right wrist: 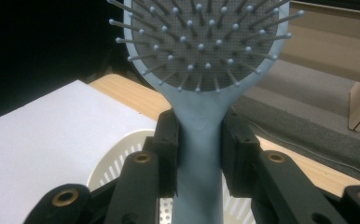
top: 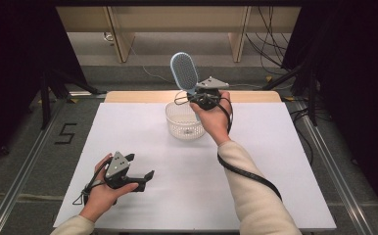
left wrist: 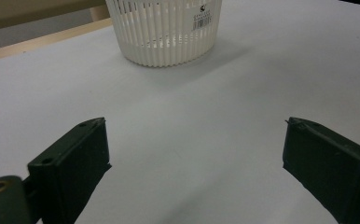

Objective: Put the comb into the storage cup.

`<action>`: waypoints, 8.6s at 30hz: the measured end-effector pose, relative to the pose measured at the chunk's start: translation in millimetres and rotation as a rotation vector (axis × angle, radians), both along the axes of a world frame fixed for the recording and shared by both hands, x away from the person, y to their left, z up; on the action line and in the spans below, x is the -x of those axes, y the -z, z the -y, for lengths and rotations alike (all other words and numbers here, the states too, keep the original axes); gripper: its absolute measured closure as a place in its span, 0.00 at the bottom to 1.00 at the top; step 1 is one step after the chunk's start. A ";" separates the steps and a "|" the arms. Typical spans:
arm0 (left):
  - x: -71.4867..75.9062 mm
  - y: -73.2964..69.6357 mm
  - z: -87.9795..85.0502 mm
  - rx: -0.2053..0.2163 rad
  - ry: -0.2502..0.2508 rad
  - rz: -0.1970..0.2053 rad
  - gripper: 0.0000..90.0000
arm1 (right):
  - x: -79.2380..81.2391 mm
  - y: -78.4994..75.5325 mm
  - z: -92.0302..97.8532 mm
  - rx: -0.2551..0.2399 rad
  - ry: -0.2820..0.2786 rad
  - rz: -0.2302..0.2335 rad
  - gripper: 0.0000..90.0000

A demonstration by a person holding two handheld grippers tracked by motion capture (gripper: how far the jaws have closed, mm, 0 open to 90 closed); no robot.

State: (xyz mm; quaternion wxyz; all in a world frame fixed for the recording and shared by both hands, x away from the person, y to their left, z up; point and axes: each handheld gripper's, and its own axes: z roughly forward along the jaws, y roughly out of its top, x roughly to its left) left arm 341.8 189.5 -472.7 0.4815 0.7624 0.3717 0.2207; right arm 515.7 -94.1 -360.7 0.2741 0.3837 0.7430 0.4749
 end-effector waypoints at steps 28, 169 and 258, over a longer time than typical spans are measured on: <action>-0.1 0.0 0.6 0.000 0.004 0.001 0.08 | -6.6 -0.9 -7.0 -0.005 -0.006 0.006 0.78; -0.4 -0.1 1.0 0.001 0.005 0.000 0.08 | -23.1 34.2 -21.2 0.080 -0.033 -0.014 0.78; -0.3 0.4 1.3 0.001 0.006 -0.003 0.08 | -22.3 57.6 -22.5 0.181 -0.067 -0.071 0.76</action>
